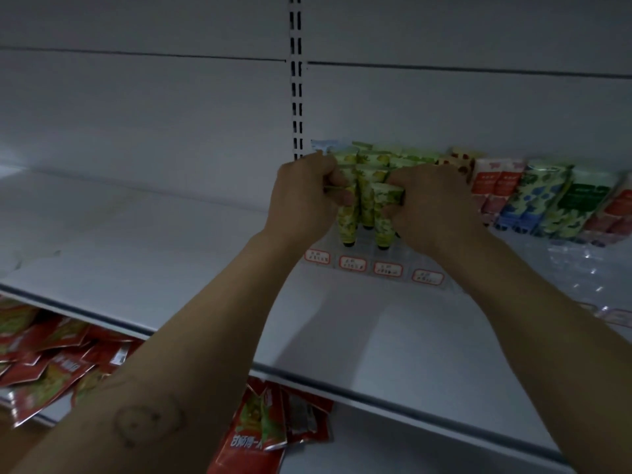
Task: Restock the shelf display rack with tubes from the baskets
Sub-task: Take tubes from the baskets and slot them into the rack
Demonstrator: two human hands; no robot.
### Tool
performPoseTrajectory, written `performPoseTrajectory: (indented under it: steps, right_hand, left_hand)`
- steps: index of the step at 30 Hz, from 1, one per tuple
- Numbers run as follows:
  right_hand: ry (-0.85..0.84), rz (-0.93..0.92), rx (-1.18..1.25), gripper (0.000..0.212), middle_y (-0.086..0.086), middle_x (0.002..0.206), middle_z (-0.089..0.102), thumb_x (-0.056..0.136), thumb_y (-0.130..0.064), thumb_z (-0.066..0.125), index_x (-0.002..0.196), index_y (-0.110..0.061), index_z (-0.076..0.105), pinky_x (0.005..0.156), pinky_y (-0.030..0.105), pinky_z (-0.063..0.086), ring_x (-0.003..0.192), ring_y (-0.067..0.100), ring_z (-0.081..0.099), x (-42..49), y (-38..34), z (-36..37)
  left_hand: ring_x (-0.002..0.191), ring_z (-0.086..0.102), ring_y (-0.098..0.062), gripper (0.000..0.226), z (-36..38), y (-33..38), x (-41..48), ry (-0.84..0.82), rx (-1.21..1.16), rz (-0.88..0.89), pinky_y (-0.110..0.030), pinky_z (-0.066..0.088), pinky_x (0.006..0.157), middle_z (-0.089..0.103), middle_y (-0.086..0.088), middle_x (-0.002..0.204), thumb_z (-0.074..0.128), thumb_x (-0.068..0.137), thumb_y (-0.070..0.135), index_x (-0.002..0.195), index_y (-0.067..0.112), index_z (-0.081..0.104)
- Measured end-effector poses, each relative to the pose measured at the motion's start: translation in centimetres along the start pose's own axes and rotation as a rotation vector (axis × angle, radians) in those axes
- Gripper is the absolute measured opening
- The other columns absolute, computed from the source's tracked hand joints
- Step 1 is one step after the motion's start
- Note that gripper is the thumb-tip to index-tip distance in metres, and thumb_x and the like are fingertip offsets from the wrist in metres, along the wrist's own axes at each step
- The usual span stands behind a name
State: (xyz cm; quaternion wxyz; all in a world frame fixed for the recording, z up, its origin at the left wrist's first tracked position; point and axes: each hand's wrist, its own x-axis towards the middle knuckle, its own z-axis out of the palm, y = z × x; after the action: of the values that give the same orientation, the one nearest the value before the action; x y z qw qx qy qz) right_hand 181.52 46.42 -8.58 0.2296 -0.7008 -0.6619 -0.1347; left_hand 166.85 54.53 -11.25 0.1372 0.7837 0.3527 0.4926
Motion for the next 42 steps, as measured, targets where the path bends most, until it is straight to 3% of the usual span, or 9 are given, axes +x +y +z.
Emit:
performPoseTrajectory:
  steps: [5, 9, 13, 19, 24, 29, 35, 38, 42]
  right_hand:
    - [0.023, -0.011, 0.0, 0.021, 0.015, 0.086, 0.067, 0.082, -0.008, 0.062, 0.101, -0.008, 0.071, 0.063, 0.026, 0.039, 0.085, 0.033, 0.062, -0.5, 0.4, 0.0]
    - [0.038, 0.007, 0.06, 0.011, 0.013, 0.07, 0.058, 0.082, -0.006, 0.061, 0.086, -0.002, 0.07, 0.063, 0.023, 0.03, 0.077, 0.034, 0.059, -1.3, 0.9, 0.0]
    - [-0.021, 0.003, -0.029, 0.014, 0.007, 0.068, 0.048, 0.081, -0.006, 0.058, 0.068, -0.006, 0.054, 0.049, 0.026, 0.022, 0.067, 0.023, 0.047, -0.9, 1.1, 0.2]
    - [-0.054, 0.004, -0.048, 0.009, 0.005, 0.07, 0.048, 0.083, -0.003, 0.055, 0.084, -0.004, 0.064, 0.052, 0.023, 0.027, 0.068, 0.02, 0.047, -0.4, 0.3, 0.3]
    - [-0.084, 0.011, 0.006, 0.016, 0.014, 0.092, 0.065, 0.087, -0.005, 0.053, 0.098, -0.007, 0.063, 0.059, 0.023, 0.032, 0.084, 0.029, 0.061, -1.0, 0.2, 0.1]
    - [0.036, 0.11, 0.177, 0.05, 0.011, 0.086, 0.067, 0.091, -0.019, 0.059, 0.138, -0.022, 0.044, 0.057, 0.031, 0.047, 0.078, 0.029, 0.062, -3.8, 0.1, -0.3]
    - [0.056, 0.212, 0.303, 0.05, -0.004, 0.082, 0.066, 0.09, -0.031, 0.062, 0.136, -0.025, 0.045, 0.065, 0.032, 0.052, 0.073, 0.019, 0.062, -10.8, 0.0, -4.0]
    - [-0.076, 0.261, 0.289, 0.037, -0.016, 0.079, 0.062, 0.089, -0.038, 0.063, 0.124, -0.031, 0.055, 0.069, 0.028, 0.05, 0.073, 0.009, 0.059, -15.3, 0.5, -5.4]
    - [-0.285, 0.256, 0.448, 0.019, -0.011, 0.073, 0.065, 0.085, -0.039, 0.067, 0.102, -0.029, 0.066, 0.073, 0.033, 0.054, 0.069, 0.007, 0.062, -19.1, 0.0, -5.5]
  left_hand:
    - [0.065, 0.05, -0.01, 0.017, 0.6, 0.5, -0.1, -0.026, 0.045, 0.06, -0.023, 0.037, 0.057, 0.052, 0.009, 0.065, 0.072, 0.067, -0.004, 0.065, 0.007, 0.059]
    - [0.067, 0.046, -0.012, 0.013, 1.4, 0.8, -0.2, -0.019, 0.043, 0.097, -0.009, 0.031, 0.057, 0.054, 0.0, 0.072, 0.075, 0.064, 0.0, 0.068, 0.005, 0.063]
    - [0.064, 0.049, -0.015, 0.013, 1.5, 0.7, -0.3, 0.016, 0.019, 0.12, -0.025, 0.038, 0.057, 0.056, -0.006, 0.069, 0.074, 0.062, -0.001, 0.065, 0.003, 0.061]
    - [0.064, 0.048, -0.019, 0.014, 1.9, 0.5, -0.8, 0.066, 0.002, 0.102, -0.033, 0.041, 0.062, 0.052, -0.004, 0.068, 0.068, 0.065, -0.004, 0.063, 0.005, 0.057]
    - [0.069, 0.054, -0.02, 0.009, 1.5, 2.0, -1.5, 0.018, -0.057, -0.046, -0.031, 0.046, 0.063, 0.06, -0.011, 0.074, 0.06, 0.074, -0.006, 0.07, 0.002, 0.059]
    - [0.086, 0.058, -0.017, 0.022, 0.1, 2.4, -2.2, -0.113, 0.003, -0.161, -0.03, 0.049, 0.078, 0.064, -0.003, 0.103, 0.065, 0.085, 0.008, 0.103, 0.02, 0.068]
    - [0.117, 0.047, -0.023, 0.061, -1.2, 4.3, -6.7, -0.167, 0.109, -0.181, -0.038, 0.047, 0.09, 0.041, -0.001, 0.135, 0.066, 0.086, 0.019, 0.138, 0.031, 0.038]
    - [0.116, 0.046, -0.021, 0.05, -3.2, 5.3, -8.7, -0.251, 0.232, -0.141, -0.036, 0.045, 0.091, 0.047, -0.001, 0.13, 0.065, 0.088, 0.027, 0.133, 0.026, 0.045]
    - [0.094, 0.052, -0.009, 0.032, -5.8, 6.8, -12.9, -0.341, 0.273, -0.031, -0.027, 0.046, 0.081, 0.058, 0.007, 0.108, 0.066, 0.086, 0.034, 0.115, 0.024, 0.059]
